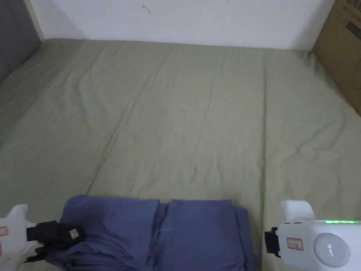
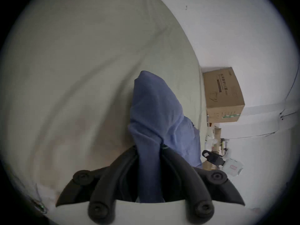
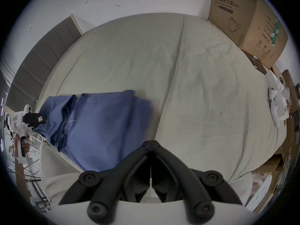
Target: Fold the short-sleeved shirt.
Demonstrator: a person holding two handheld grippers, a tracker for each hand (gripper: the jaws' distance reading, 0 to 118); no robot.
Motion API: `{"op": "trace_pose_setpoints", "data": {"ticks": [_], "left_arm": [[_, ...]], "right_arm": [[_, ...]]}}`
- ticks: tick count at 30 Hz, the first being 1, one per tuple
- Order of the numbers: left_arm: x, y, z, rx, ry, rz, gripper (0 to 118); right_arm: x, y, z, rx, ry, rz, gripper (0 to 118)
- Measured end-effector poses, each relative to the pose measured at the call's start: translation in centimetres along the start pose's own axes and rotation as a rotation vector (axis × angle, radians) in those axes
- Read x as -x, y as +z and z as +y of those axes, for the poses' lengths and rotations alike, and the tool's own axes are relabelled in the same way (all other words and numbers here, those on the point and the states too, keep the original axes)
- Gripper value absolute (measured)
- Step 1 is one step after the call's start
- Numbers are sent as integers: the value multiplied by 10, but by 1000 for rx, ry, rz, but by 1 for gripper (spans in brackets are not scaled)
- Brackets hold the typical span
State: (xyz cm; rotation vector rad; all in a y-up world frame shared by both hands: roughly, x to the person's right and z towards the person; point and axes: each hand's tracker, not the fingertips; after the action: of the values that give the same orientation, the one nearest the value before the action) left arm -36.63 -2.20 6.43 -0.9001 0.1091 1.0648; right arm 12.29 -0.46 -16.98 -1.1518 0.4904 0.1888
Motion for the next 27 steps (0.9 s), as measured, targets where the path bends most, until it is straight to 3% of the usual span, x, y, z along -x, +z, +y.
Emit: {"op": "trace_pose_setpoints", "data": {"ticks": [8,11,16,20,24,25,27], "left_arm": [[-38,26,1,-91,-24,38,12],[-66,23,12,-115,-156,54,12],[-181,0,-20,-111,-430,80,12],[-247,-49,-61,13,-627,26,12],[-278,-122,-102,210,-771,71,13],[-283,-141,-116,262,-790,93,15],[-279,-167,-128,331,-832,37,39]], "right_arm": [[-1,-4,-5,9,-10,23,0],[-7,-2,-7,4,-14,24,0],[-25,2,-12,-9,-65,18,0],[-41,6,-17,-11,-89,10,0],[-56,9,-22,-17,-103,-10,0],[-61,9,-23,-17,-118,-9,0],[-68,11,-27,-18,-142,-12,0]]}}
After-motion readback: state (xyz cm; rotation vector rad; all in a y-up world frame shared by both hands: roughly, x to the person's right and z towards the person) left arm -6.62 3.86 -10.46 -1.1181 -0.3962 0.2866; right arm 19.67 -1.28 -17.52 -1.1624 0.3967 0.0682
